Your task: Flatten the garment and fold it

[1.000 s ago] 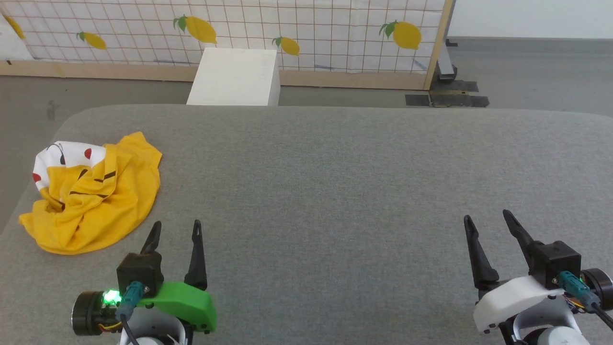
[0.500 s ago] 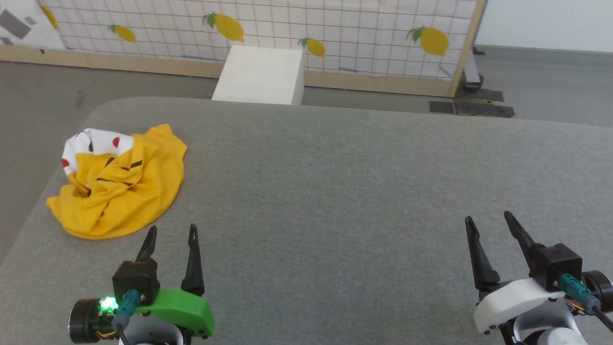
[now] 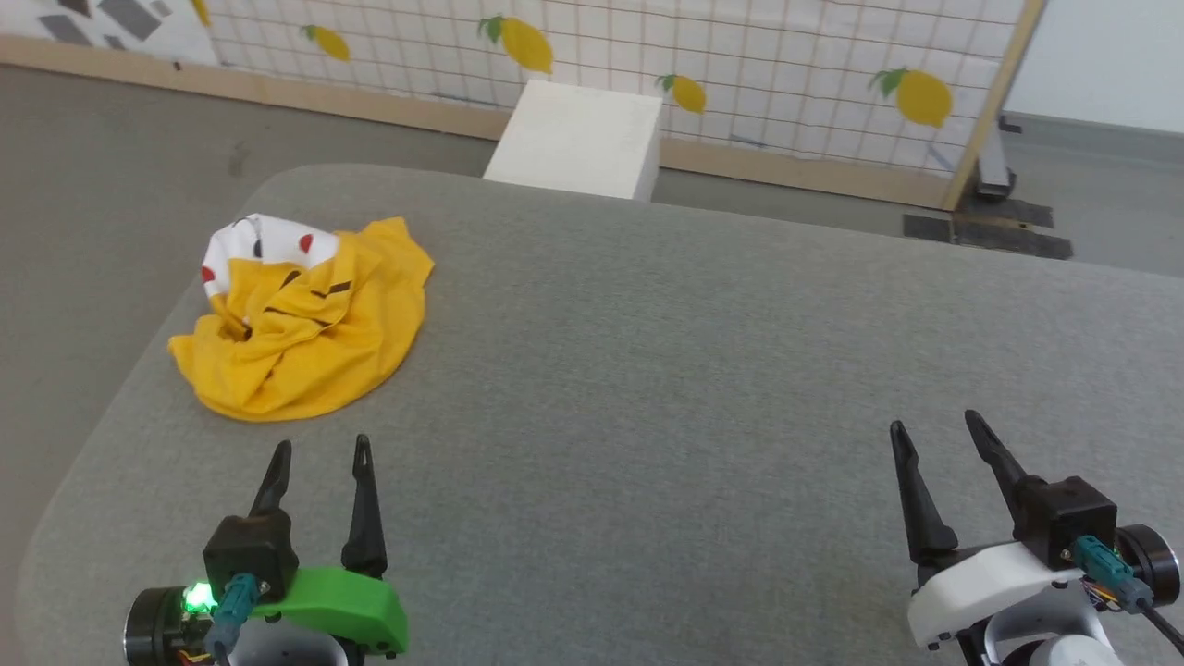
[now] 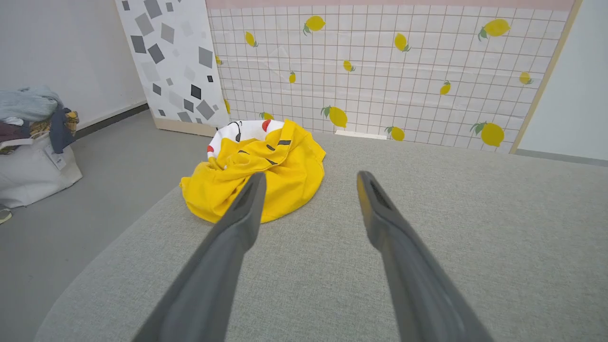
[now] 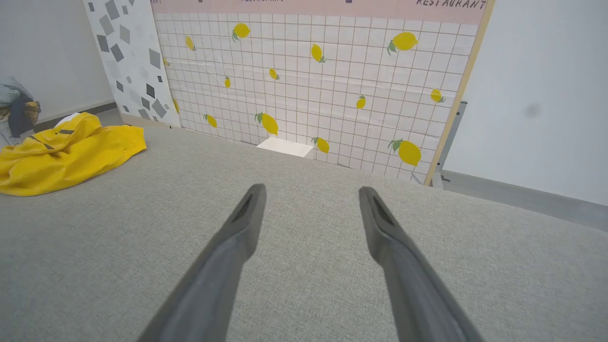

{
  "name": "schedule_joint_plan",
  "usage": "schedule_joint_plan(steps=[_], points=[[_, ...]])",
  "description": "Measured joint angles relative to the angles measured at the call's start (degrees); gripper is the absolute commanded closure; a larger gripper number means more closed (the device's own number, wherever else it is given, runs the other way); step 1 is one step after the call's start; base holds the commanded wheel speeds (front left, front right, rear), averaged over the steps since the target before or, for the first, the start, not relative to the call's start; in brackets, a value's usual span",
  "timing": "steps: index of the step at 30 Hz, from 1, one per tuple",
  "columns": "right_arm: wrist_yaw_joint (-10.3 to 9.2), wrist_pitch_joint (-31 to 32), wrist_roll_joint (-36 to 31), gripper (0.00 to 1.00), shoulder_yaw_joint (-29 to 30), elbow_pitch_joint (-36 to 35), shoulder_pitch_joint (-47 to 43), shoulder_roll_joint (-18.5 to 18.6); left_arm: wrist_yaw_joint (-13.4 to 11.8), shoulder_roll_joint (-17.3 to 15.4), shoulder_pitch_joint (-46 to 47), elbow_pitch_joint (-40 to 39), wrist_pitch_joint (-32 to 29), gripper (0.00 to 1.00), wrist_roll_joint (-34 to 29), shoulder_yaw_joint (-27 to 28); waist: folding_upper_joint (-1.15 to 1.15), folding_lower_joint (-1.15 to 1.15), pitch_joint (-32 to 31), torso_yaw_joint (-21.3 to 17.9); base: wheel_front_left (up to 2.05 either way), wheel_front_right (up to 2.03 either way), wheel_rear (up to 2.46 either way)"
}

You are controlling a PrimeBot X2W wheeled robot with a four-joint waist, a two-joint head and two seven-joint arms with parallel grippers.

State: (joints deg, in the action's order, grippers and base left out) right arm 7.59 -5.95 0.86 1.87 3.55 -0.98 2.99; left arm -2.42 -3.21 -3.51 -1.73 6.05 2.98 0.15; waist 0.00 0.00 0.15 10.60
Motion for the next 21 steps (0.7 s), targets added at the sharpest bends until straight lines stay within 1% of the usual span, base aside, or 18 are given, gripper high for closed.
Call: schedule_joint_plan(steps=[9, 21], points=[[0.0, -0.92, 0.01, 0.0, -0.86, 1.04, 0.02, 0.0, -0.68, 0.0, -0.39, -0.11, 1.03, 0.0, 0.74, -0.16, 0.0, 0.0, 0.31, 4.09, 0.0, 0.0, 0.0], [0.0, -2.5, 0.67, 0.0, -1.65, 2.32, 0.04, -0.01, -1.0, 0.0, -1.7, -0.13, 2.44, 0.0, 1.64, 0.02, 0.0, 0.0, 0.07, 9.77, 0.0, 0.0, 0.0]])
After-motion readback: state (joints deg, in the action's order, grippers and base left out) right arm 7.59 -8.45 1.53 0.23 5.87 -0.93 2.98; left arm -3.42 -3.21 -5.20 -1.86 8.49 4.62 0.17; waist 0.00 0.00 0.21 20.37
